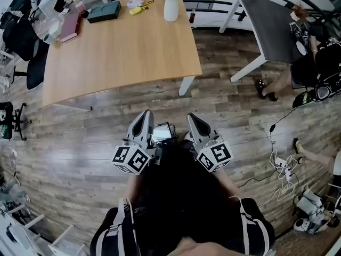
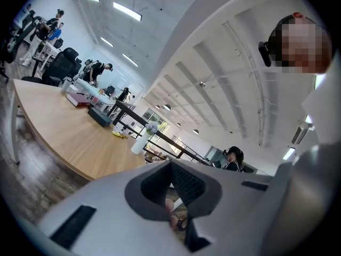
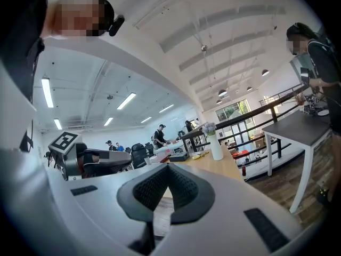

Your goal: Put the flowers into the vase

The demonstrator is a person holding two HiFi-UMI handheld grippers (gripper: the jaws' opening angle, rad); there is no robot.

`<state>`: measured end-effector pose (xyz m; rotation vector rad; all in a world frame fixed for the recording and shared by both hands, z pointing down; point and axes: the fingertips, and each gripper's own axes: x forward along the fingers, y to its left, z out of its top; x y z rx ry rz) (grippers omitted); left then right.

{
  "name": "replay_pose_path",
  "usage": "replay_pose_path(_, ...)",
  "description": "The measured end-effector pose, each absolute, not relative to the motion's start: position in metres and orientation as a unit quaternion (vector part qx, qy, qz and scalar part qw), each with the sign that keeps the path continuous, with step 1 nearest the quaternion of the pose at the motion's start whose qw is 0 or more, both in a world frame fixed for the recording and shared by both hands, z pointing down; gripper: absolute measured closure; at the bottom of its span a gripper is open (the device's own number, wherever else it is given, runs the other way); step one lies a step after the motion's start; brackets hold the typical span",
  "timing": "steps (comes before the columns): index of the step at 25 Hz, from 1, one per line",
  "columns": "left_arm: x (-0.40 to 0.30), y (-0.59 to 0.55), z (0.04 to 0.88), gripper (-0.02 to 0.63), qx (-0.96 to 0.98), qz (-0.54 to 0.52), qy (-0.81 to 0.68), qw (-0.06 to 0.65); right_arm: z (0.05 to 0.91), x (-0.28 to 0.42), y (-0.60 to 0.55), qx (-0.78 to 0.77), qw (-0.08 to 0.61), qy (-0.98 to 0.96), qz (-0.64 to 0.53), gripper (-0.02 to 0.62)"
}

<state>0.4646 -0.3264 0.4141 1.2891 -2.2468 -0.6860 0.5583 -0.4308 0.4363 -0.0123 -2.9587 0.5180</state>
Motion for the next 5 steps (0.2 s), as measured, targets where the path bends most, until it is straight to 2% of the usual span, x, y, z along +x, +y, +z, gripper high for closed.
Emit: replay_pose_path(5, 0.448, -0.342, 0.405, 0.558, 0.482, -0.253, -0.812, 0.207, 0.43, 0.546, -0.447, 0.003, 0.06, -0.986, 0.156, 0.58)
